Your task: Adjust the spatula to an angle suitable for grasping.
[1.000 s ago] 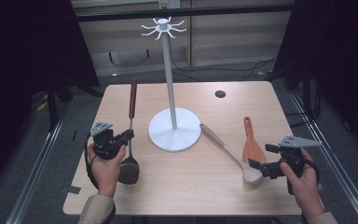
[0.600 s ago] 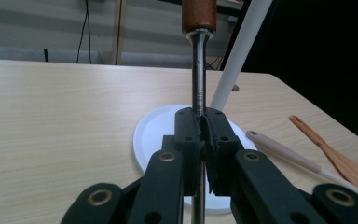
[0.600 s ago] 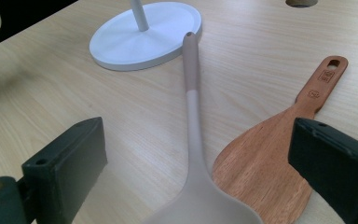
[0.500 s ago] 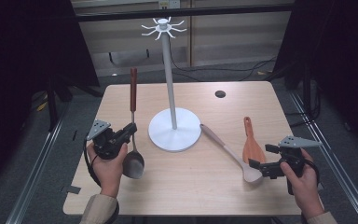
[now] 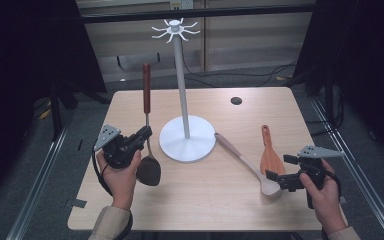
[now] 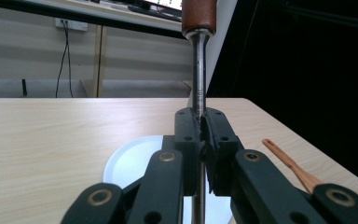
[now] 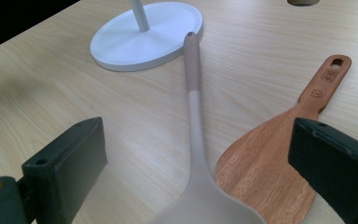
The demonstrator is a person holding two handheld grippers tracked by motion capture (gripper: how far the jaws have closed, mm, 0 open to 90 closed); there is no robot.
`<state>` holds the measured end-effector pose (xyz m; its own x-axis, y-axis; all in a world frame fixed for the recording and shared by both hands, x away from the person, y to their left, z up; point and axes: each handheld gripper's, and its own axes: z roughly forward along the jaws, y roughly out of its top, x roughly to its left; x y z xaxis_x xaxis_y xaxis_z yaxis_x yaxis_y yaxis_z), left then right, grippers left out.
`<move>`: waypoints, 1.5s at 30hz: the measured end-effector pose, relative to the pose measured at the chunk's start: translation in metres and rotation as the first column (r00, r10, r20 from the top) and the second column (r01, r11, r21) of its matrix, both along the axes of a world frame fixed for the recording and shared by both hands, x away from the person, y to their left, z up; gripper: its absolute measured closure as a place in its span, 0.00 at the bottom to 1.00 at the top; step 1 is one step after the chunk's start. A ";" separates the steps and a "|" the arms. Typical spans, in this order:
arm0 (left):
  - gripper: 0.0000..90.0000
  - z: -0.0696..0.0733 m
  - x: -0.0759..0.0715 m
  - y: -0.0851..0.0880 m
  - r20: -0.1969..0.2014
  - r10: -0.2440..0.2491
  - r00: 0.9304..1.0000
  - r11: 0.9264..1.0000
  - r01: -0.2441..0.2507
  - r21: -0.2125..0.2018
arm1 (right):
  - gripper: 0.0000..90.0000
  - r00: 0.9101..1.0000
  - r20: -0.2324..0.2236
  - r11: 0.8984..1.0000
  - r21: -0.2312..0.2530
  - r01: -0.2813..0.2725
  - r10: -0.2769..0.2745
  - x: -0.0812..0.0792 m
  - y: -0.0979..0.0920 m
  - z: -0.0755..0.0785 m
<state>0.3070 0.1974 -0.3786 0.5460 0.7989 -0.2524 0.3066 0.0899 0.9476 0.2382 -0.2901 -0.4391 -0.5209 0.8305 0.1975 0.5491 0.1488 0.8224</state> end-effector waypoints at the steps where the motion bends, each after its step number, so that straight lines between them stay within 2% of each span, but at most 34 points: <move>1: 0.94 0.001 0.000 -0.001 0.002 -0.006 1.000 1.000 0.006 -0.009 | 0.04 1.000 -0.001 1.000 0.001 0.001 -0.001 0.000 0.000 0.000; 6: 0.94 0.005 0.000 -0.005 0.023 0.000 1.000 1.000 0.001 -0.014 | 0.04 1.000 0.001 1.000 0.004 0.007 -0.007 0.000 -0.001 0.000; 9: 0.94 0.008 0.001 -0.006 0.027 0.000 1.000 1.000 0.001 -0.030 | 0.04 1.000 0.000 1.000 0.005 0.011 -0.011 0.000 -0.002 0.000; 19: 0.94 0.019 -0.001 -0.014 0.067 -0.027 0.997 0.998 0.031 -0.049 | 0.04 1.000 -0.002 1.000 0.005 0.007 -0.007 0.000 -0.002 -0.001; 22: 0.94 0.022 -0.001 -0.017 0.074 -0.039 0.997 0.999 0.041 -0.027 | 0.04 1.000 -0.002 1.000 0.006 0.006 -0.006 0.000 -0.002 -0.001; 24: 0.94 0.024 -0.001 -0.019 0.075 -0.040 0.996 0.998 0.043 -0.039 | 0.04 1.000 -0.002 1.000 0.005 0.006 -0.006 0.000 -0.002 -0.001; 29: 0.94 0.030 -0.001 -0.024 0.096 -0.042 0.994 0.999 0.045 -0.025 | 0.04 1.000 -0.002 1.000 0.007 0.005 -0.005 0.000 -0.002 -0.001; 30: 0.94 0.031 -0.001 -0.023 0.098 -0.044 0.994 0.999 0.045 -0.008 | 0.04 1.000 -0.002 1.000 0.008 0.003 -0.003 0.000 -0.002 -0.001; 32: 0.94 0.033 -0.001 -0.025 0.103 -0.044 0.994 0.998 0.048 -0.033 | 0.04 1.000 -0.002 1.000 0.010 0.002 -0.002 0.000 -0.002 -0.001; 38: 0.94 0.038 -0.004 -0.029 0.121 -0.052 0.991 0.997 0.058 -0.045 | 0.04 1.000 -0.001 1.000 0.010 0.001 -0.001 0.000 -0.001 -0.001; 39: 0.94 0.039 -0.004 -0.029 0.126 -0.071 0.989 0.997 0.075 -0.028 | 0.04 1.000 -0.002 1.000 0.011 0.001 -0.001 0.000 -0.001 -0.001; 40: 0.94 0.040 -0.005 -0.030 0.129 -0.052 0.990 0.997 0.058 -0.049 | 0.04 1.000 -0.002 1.000 0.010 0.001 -0.001 0.000 -0.001 -0.001; 41: 0.94 0.041 -0.005 -0.030 0.131 -0.054 0.990 0.996 0.062 -0.057 | 0.04 1.000 -0.002 1.000 0.009 0.001 -0.001 0.000 -0.001 -0.001; 43: 0.94 0.043 -0.007 -0.029 0.145 -0.070 0.987 0.996 0.076 -0.037 | 0.04 1.000 -0.002 1.000 0.010 -0.002 0.002 0.000 -0.001 -0.001; 44: 0.94 0.044 -0.007 -0.030 0.149 -0.053 0.987 0.997 0.062 -0.053 | 0.04 1.000 -0.002 1.000 0.010 -0.001 0.001 0.000 -0.001 -0.001; 45: 0.94 0.044 -0.007 -0.030 0.154 -0.055 0.986 0.997 0.063 -0.049 | 0.04 1.000 -0.003 1.000 0.011 -0.004 0.004 0.000 -0.001 -0.001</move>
<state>0.2999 0.1674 -0.3343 0.6271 0.7519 -0.2036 0.1648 0.1274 0.9781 0.2381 -0.2909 -0.4397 -0.5234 0.8262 0.2083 0.5508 0.1416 0.8225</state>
